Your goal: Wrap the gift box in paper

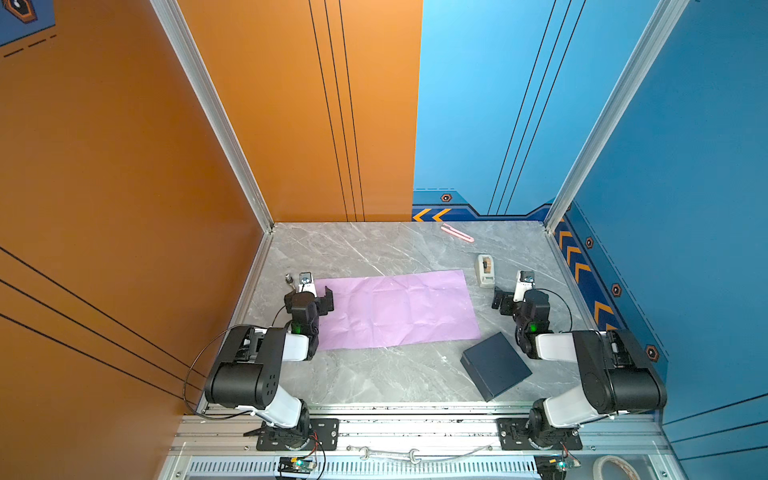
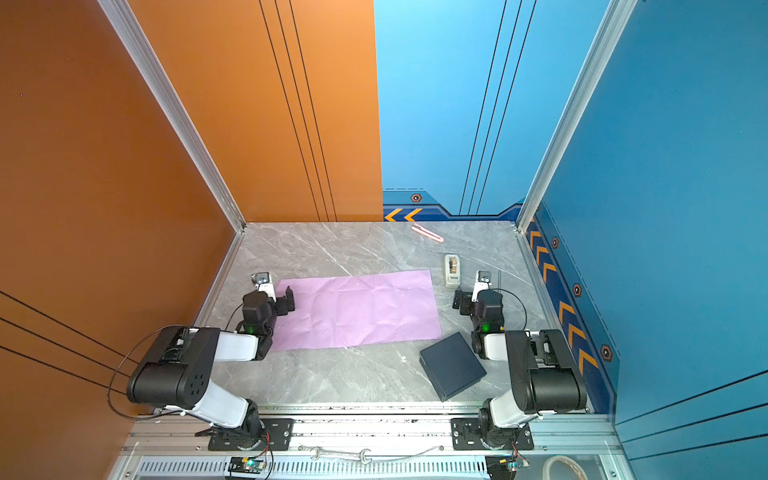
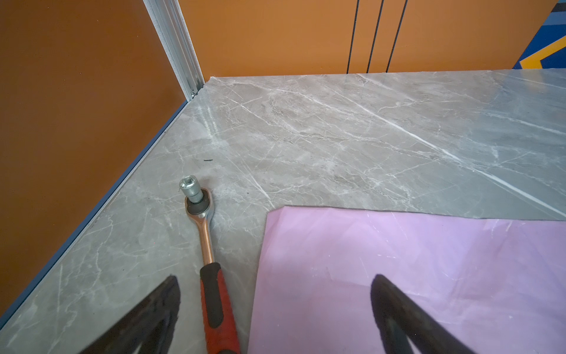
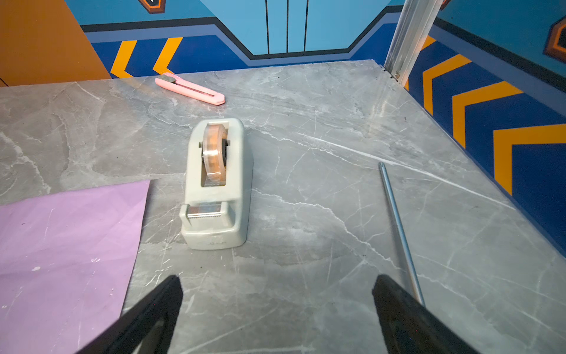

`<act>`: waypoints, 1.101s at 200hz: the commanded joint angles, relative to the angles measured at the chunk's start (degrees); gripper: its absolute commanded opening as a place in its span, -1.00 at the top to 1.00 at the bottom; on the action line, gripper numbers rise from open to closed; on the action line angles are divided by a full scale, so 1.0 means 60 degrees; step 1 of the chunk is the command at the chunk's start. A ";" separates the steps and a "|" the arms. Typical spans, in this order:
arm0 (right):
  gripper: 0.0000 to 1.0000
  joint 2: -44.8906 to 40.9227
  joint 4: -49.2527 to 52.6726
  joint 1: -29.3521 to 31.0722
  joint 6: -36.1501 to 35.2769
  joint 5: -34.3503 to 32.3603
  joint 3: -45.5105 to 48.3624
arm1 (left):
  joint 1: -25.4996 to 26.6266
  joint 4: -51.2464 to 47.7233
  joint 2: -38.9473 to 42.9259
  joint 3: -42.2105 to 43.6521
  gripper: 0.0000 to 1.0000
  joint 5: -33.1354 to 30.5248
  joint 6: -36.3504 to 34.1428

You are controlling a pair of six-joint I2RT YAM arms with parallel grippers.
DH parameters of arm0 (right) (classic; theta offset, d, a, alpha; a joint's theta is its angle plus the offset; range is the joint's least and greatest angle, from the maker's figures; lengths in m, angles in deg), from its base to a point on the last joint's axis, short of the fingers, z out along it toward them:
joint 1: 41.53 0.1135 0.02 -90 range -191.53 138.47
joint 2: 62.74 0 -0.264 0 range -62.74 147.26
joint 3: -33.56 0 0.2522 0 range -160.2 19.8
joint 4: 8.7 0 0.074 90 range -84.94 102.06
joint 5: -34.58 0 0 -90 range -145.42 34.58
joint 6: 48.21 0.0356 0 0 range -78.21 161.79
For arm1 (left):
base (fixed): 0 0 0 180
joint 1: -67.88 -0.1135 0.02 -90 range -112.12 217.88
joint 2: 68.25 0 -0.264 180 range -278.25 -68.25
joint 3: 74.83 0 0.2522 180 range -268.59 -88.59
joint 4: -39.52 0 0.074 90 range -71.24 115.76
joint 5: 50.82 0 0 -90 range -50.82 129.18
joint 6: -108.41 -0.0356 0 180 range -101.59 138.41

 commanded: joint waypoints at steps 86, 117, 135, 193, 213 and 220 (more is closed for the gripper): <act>-0.99 0.0112 -0.0231 -0.0065 -0.0109 -0.0128 -0.0174 | 0.0033 0.0078 -0.0089 -0.0152 -0.95 0.0194 -0.0139; -0.99 0.0112 -0.0241 -0.0070 -0.0101 -0.0101 -0.0167 | 0.0034 0.0078 -0.0089 -0.0155 -0.95 0.0191 -0.0137; -0.99 0.0111 -0.0255 -0.0074 -0.0094 -0.0100 -0.0168 | 0.0034 0.0091 -0.0066 -0.0137 -0.95 0.0191 -0.0130; -0.99 -0.1198 0.1467 -0.0381 0.0538 -0.0606 -0.0504 | 0.0327 -0.0569 0.0481 -0.0286 -0.95 0.0160 -0.0520; -0.99 -0.2412 0.4979 -0.0733 0.1395 -0.0593 -0.1685 | 0.0556 -0.1966 0.0953 -0.0864 -0.96 -0.0124 -0.0703; -0.99 -0.2710 0.6141 -0.0802 0.1511 -0.0520 -0.2133 | 0.0691 -0.2452 0.1111 -0.1057 -0.96 -0.0174 -0.0851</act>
